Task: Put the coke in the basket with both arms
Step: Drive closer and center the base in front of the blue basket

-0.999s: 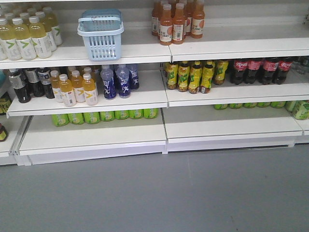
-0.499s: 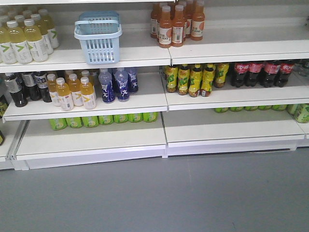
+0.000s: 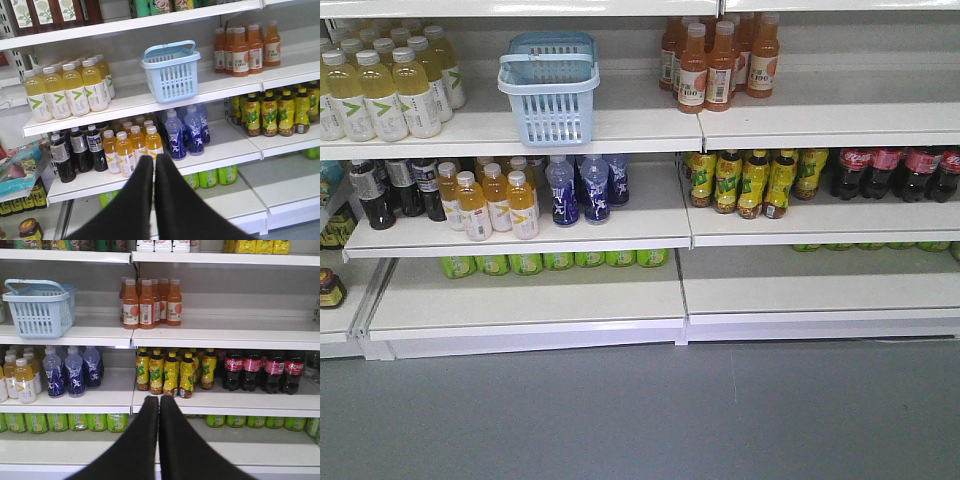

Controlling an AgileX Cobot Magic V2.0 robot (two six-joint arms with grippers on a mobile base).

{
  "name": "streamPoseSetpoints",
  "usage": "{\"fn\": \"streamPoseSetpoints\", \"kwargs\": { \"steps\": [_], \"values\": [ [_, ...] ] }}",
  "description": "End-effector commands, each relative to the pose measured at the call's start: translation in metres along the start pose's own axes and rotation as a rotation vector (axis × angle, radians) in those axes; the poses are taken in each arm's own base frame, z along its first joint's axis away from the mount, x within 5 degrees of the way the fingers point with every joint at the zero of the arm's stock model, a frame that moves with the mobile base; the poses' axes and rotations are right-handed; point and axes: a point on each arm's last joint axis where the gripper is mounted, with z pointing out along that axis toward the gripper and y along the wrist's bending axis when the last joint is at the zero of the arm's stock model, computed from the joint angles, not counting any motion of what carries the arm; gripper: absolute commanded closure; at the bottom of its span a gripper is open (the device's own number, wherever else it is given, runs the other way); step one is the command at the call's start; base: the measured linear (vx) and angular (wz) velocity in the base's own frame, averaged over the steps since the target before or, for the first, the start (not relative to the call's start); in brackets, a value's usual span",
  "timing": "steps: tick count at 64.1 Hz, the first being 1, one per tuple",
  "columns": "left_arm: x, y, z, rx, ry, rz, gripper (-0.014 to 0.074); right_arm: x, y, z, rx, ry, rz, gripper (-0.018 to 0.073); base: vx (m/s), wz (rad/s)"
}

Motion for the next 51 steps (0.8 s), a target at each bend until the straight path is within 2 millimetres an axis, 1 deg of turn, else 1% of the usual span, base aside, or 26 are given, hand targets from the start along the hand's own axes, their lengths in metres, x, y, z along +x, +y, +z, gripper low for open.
{"fn": "streamPoseSetpoints", "kwargs": {
  "steps": [1, 51],
  "values": [
    [-0.0080, 0.0010, -0.0019, -0.011, -0.092, -0.006, 0.0603, -0.0033, -0.0002, -0.0010, 0.003, -0.074, -0.006, 0.0568, 0.11, 0.07],
    [-0.0080, 0.0010, -0.0019, -0.011, -0.092, -0.006, 0.0603, -0.0033, -0.0002, -0.0010, 0.003, -0.074, -0.006, 0.0568, 0.12, 0.03]
  ]
}}
